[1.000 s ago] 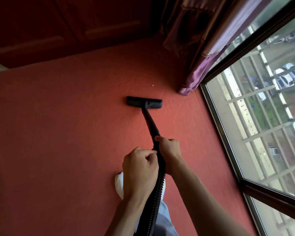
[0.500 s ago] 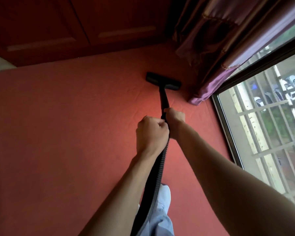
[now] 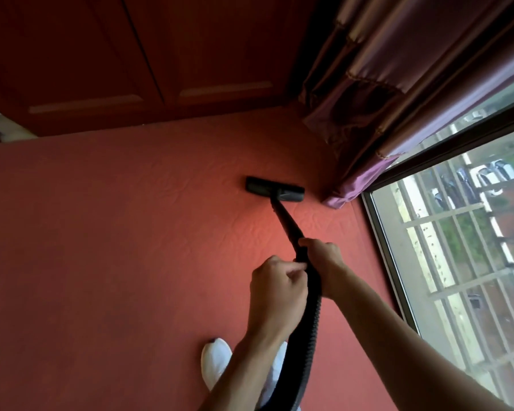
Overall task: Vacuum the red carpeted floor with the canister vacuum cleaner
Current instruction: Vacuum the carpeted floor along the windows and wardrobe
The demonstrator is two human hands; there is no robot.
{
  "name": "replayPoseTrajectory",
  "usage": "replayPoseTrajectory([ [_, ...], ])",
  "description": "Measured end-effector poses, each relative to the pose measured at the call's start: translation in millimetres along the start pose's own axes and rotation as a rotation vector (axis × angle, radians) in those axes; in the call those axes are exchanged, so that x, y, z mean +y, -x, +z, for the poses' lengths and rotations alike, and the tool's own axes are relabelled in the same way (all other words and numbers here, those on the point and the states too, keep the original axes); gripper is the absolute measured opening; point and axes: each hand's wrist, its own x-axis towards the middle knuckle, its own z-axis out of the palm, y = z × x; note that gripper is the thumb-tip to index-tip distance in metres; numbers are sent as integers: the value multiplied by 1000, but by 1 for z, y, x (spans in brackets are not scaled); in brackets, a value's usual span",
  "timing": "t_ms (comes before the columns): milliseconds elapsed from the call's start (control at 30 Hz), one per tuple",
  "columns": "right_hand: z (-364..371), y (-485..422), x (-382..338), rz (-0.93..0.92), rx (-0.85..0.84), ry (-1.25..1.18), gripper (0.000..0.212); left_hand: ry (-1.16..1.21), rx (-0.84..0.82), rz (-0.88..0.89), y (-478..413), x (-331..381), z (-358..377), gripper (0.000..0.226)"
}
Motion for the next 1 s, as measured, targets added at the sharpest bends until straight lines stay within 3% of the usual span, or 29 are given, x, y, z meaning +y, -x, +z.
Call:
replayPoseTrajectory([
  [100,11,-15,-22,-33,-9,-44,19,-62,15,16,-21,5,6,21],
  [233,28,-53,-45,-94,31,-22,21,-79,55,-8,-59,8,14,35],
  [600,24,-125,-107,-187,27,37,20,-6,134,-48,-135,35,41,35],
  [1000,12,-147,-159,-233,1,108,24,61,169,-16,-189,57,65,43],
])
